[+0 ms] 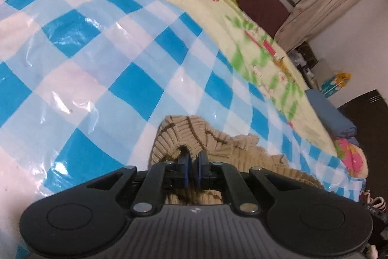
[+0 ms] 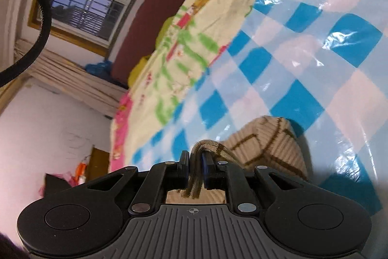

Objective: Fold small clothes
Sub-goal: 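Close both tools on the ribbed hem of the tan sweater, then lift the hem with both tools and carry it over toward the collar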

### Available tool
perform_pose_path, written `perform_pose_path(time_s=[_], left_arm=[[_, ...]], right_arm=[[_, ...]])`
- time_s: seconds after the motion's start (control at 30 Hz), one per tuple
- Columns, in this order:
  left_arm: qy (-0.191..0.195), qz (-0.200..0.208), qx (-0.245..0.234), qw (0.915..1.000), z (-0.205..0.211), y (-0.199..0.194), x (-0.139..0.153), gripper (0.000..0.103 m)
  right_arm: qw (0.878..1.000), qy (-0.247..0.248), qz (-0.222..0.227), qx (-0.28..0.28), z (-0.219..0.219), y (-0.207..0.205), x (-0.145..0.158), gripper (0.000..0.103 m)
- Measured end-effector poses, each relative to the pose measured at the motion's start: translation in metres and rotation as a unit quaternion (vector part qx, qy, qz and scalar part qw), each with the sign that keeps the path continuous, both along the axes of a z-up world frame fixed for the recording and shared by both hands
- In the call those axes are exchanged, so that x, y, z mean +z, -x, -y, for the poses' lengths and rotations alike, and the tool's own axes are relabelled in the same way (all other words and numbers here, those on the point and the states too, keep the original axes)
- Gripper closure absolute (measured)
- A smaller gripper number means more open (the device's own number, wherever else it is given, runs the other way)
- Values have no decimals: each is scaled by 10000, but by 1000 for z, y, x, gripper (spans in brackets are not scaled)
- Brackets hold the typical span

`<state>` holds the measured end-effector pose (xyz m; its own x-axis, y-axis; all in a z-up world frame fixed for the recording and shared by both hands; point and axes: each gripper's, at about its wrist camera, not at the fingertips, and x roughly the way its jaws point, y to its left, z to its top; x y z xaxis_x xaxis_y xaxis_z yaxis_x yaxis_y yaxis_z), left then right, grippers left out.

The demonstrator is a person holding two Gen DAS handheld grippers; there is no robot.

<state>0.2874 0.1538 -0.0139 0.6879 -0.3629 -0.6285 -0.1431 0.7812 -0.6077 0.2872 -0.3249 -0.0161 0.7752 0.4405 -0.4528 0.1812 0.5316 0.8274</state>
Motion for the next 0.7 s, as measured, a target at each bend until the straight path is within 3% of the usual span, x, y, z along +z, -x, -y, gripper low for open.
perform_pose_path(time_s=[0.07,0.13,0.23,0.27,0.33,0.43,0.5,0.63,0.7], left_arm=[[65,144,109,9998,-4,9,10,86],[30,318,104,9994,-5,17,21,74],[-159,410,8,9990,-4,23,32,61],[-203,394,-17,9990,-3,25,33,61],[-278,356,-10,9990,-3,27,31,61],[-180,281,-70,9994,-1,34,27,61],[-148,290,-164,9993,1,40,26,61],[-409,229,-272,9985,5,44,20,60],[-447,162,-239,9986,3,43,17,60]], right_arm=[[10000,36,32,52,2,2,-1,89],[9998,169,124,51,2,8,2,89],[9957,848,261,276,-5,15,12,85],[9926,1132,310,307,-7,19,16,82],[9890,1400,429,208,-6,23,21,65],[9943,1008,340,65,5,16,19,63],[9918,1182,464,173,4,16,25,63],[9604,2572,549,920,-25,8,32,62],[9494,2907,394,1126,-37,-4,22,62]])
